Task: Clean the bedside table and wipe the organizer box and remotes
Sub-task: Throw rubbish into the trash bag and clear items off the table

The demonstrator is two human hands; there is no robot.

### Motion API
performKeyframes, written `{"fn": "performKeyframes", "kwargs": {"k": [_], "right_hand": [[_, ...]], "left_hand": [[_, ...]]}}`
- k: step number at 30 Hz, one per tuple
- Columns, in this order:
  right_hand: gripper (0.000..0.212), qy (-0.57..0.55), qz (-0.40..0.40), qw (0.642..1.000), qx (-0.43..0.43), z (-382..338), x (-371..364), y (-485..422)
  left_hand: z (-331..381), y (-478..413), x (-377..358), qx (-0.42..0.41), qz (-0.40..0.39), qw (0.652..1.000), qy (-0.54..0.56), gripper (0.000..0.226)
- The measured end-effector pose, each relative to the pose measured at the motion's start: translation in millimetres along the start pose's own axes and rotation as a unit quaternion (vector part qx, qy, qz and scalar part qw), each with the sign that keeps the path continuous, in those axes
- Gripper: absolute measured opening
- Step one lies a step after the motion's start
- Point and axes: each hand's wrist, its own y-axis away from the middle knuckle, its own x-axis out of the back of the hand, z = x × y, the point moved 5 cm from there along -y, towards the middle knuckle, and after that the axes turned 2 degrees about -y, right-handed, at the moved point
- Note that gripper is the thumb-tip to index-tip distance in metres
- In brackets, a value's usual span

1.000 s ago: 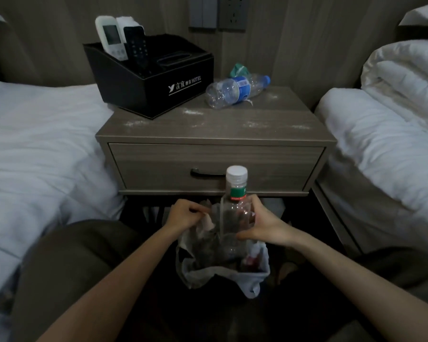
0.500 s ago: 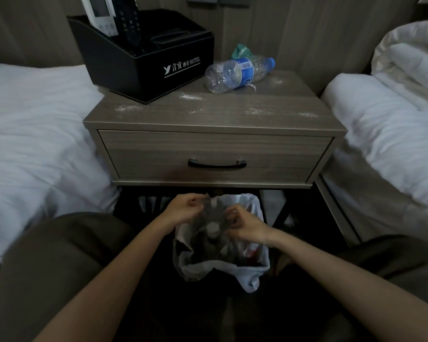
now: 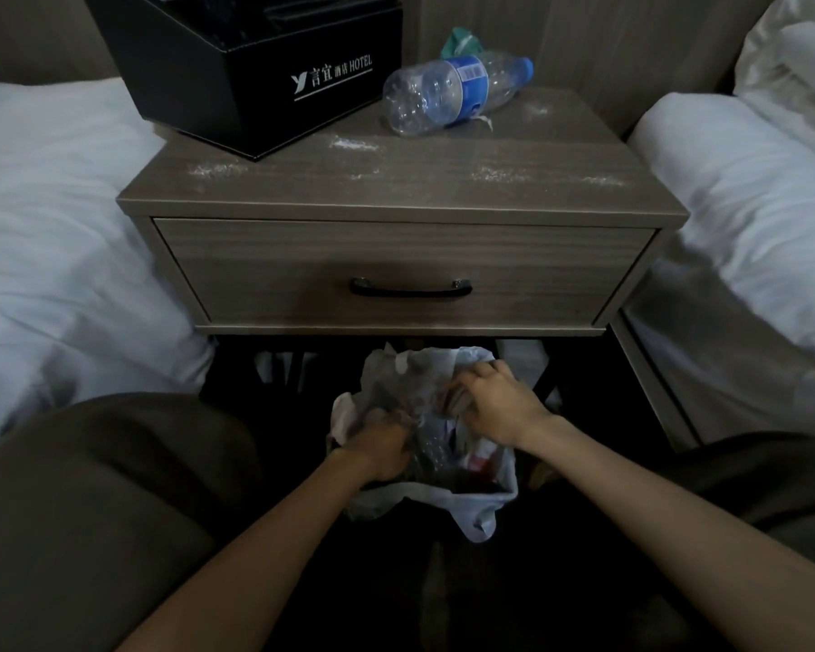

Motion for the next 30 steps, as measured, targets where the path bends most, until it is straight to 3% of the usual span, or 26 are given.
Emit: {"fn": "performKeyframes", "kwargs": {"k": [3,7,14,18,22,30], "right_hand": [[0.056,-0.011,-0.021,0.999,-0.023,10.3,-10.0,-1.2],[0.051,-0.006,-0.020,1.000,-0.008,16.0,-17.6,-5.1],[0.032,-0.002,-0.046,0.999,-0.027,15.0,-13.0,-6.6],[0.029,-0.015,-0.059,0.998,-0.031,14.4,-7.3,-3.4],[0.049,0.041,-0.052,0.998,-0.009,11.0,2.7,7.1],[0.047,0.051,0.157,0.983,0.077,-24.8,88.3,70.6]], "left_hand": [[-9.9,-10.3,-22.1,0.051,-0.039,0.998,-0.022,0.068],[-21.6,-22.0,-35.3,0.096,-0.076,0.992,-0.008,0.074],[-32.9,-30.9,-42.4,0.085,-0.086,0.993,-0.002,0.086],[-27.6,-26.7,-31.2,0.067,-0.043,0.997,0.009,0.078],[-7.1,-9.2,11.4,0.032,0.055,0.997,-0.033,0.063],[42.6,70.9,121.7,0.012,0.227,0.972,-0.061,0.052]]}}
